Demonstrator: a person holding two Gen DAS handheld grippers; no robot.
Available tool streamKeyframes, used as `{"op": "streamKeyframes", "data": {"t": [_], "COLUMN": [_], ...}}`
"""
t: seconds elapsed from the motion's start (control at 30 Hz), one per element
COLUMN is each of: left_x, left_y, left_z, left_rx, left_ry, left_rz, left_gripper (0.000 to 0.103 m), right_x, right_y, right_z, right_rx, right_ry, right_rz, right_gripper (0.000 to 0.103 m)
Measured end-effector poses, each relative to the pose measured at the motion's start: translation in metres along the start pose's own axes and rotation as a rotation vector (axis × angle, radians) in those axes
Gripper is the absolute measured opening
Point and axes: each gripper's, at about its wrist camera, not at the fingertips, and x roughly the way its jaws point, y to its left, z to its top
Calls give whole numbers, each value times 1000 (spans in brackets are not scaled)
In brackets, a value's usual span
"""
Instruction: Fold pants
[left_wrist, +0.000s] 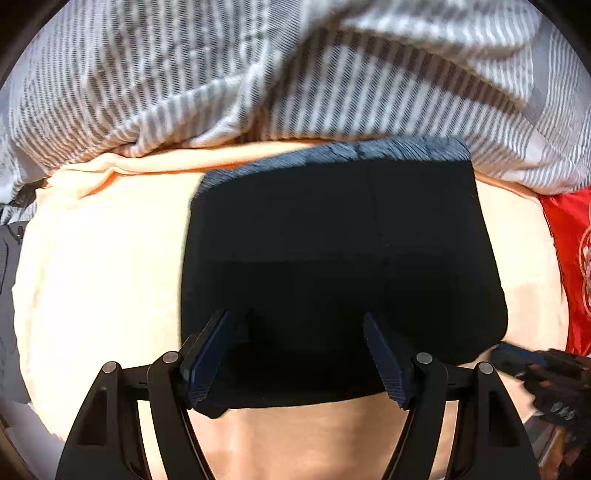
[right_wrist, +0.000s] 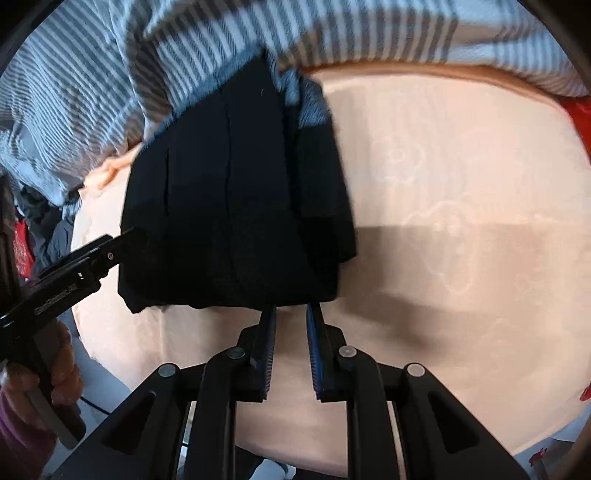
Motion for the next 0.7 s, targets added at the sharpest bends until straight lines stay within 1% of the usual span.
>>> {"op": "streamKeyframes", "data": {"t": [0.1, 0.23, 0.4, 0.53, 0.57, 0.63, 0.67, 0.7], "left_x": [-4, -4, -5, -5, -4, -2, 0, 0], "left_y": [12, 33, 57, 61, 59, 52, 47, 42], "left_z": [5, 13, 15, 12, 12, 10, 9, 9], "left_rx": [-8, -33, -54, -65, -61, -53, -48, -43], "left_ry": [-24, -24, -31, -22, -20, -16, -14, -12], "left_rz": [32, 69, 107, 103, 96, 82, 76, 66], "left_gripper": [74, 74, 74, 74, 74, 74, 74, 74], "right_x": [-17, -29, -24, -11, -9, -5, -3, -2], "right_y": [3, 10, 22, 25, 23, 21, 21, 22], "right_z": [9, 29, 63, 92, 99, 109, 114, 117], "right_rx": [-15, -30, -47, -24, -15, -2, -1, -4], "right_ry": [-64, -124, -166, -163, -162, -161, -165, -171], "right_rz": [-26, -36, -21, 5, 16, 22, 24, 18], "right_gripper": [18, 18, 18, 20, 22, 38, 41, 41]}}
